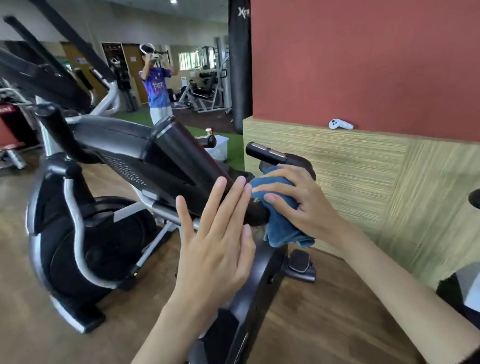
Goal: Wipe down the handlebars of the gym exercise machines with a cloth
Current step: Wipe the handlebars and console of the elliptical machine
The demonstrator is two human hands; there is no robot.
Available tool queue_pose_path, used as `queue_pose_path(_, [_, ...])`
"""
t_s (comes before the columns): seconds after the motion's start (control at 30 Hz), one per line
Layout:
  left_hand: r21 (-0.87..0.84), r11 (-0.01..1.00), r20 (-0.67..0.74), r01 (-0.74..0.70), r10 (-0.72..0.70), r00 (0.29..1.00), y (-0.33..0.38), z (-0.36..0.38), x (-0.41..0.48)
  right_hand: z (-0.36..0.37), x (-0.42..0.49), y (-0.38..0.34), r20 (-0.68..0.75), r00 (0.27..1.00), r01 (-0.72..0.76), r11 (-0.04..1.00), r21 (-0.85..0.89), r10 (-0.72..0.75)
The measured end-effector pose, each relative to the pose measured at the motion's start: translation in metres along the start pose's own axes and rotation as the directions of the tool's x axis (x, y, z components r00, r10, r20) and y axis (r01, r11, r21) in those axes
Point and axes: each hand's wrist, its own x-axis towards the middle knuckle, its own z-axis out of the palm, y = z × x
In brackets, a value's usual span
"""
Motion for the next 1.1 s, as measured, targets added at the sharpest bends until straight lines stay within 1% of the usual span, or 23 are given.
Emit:
queue_pose_path(0.1, [0.025,1.0,-0.006,0.008,-0.008,1.0,0.002,0.0,0.003,-0.002,0.002,-0.001,0.069,0.993,0.093,0.996,-0.01,-0.092])
queue_pose_path(0.2, [0.048,0.999,-0.024,0.001,0.0,1.0,0.002,0.003,0.003,-0.008,0.01,0.01,0.135,0.964,0.224,0.973,0.047,-0.228])
queue_pose_path(0.23, [0.053,0.999,-0.029,-0.003,0.005,1.0,0.002,0.003,0.003,-0.011,0.015,0.012,0.178,0.949,0.256,0.965,0.057,-0.262])
queue_pose_path(0.27, [0.055,0.998,-0.034,-0.004,0.006,0.999,0.002,0.004,0.002,-0.013,0.022,0.014,0.233,0.937,0.253,0.965,0.065,-0.261])
queue_pose_path(0.3, [0.054,0.999,-0.038,-0.006,0.008,0.999,0.001,0.004,0.002,-0.016,0.03,0.013,0.302,0.927,0.21,0.975,0.067,-0.22])
queue_pose_path(0.37, [0.057,0.998,-0.043,-0.006,0.008,0.999,0.001,0.004,0.002,-0.02,0.045,0.008,0.457,0.888,0.042,0.998,0.042,-0.057])
queue_pose_path(0.4, [0.063,0.998,-0.045,-0.004,0.007,0.999,0.002,0.004,0.002,-0.019,0.05,0.005,0.498,0.867,-0.027,1.0,0.015,0.016])
queue_pose_path(0.43, [0.065,0.998,-0.047,-0.002,0.005,0.999,0.002,0.004,0.002,-0.017,0.05,0.005,0.497,0.865,-0.066,0.998,-0.012,0.063])
queue_pose_path(0.47, [0.063,0.998,-0.047,0.0,0.003,0.999,0.003,0.003,0.002,-0.015,0.047,0.004,0.456,0.887,-0.069,0.997,-0.022,0.072])
queue_pose_path(0.5, [0.059,0.998,-0.049,0.002,0.001,0.999,0.004,0.002,0.003,-0.012,0.04,0.003,0.371,0.928,-0.035,0.999,-0.028,0.043])
queue_pose_path(0.53, [0.056,0.998,-0.051,0.005,-0.002,0.999,0.005,0.001,0.004,-0.007,0.03,0.003,0.251,0.968,0.023,0.999,-0.029,-0.014])
queue_pose_path(0.57, [0.059,0.998,-0.052,0.008,-0.005,0.999,0.006,0.0,0.005,-0.002,0.018,0.003,0.114,0.99,0.087,0.996,-0.025,-0.084])
queue_pose_path(0.6, [0.063,0.998,-0.052,0.008,-0.005,0.999,0.007,-0.001,0.006,0.004,0.006,0.006,-0.016,0.988,0.154,0.988,-0.018,-0.154])
queue_pose_path(0.63, [0.068,0.998,-0.052,0.005,-0.002,0.999,0.007,-0.002,0.008,0.009,-0.004,0.01,-0.12,0.969,0.216,0.976,-0.013,-0.216])
queue_pose_path(0.67, [0.076,0.997,-0.053,0.002,0.002,0.999,0.008,-0.003,0.009,0.013,-0.009,0.018,-0.187,0.947,0.265,0.964,-0.008,-0.261])
queue_pose_path(0.7, [0.086,0.996,-0.056,0.0,0.004,0.998,0.008,-0.003,0.011,0.015,-0.011,0.027,-0.223,0.934,0.287,0.958,0.002,-0.279])
queue_pose_path(0.73, [0.097,0.995,-0.06,0.0,0.006,0.998,0.008,-0.003,0.012,0.017,-0.01,0.036,-0.242,0.934,0.275,0.961,0.022,-0.261])
queue_pose_path(0.8, [0.113,0.994,-0.065,-0.002,0.009,0.998,0.009,-0.001,0.013,0.015,-0.003,0.049,-0.239,0.957,0.191,0.977,0.093,-0.164])
queue_pose_path(0.9, [0.148,0.989,-0.085,0.025,-0.012,0.996,0.012,0.002,0.014,0.009,0.009,0.054,-0.155,0.986,0.09,0.982,0.165,-0.064])
queue_pose_path(0.97, [0.171,0.984,-0.094,0.046,-0.03,0.995,0.016,0.004,0.015,0.006,0.012,0.043,-0.119,0.99,0.097,0.985,0.144,-0.08])
queue_pose_path(1.1, [0.199,0.977,-0.12,0.074,-0.051,0.991,0.017,0.012,0.017,0.01,0.01,0.014,-0.128,0.963,0.24,0.971,0.019,-0.236])
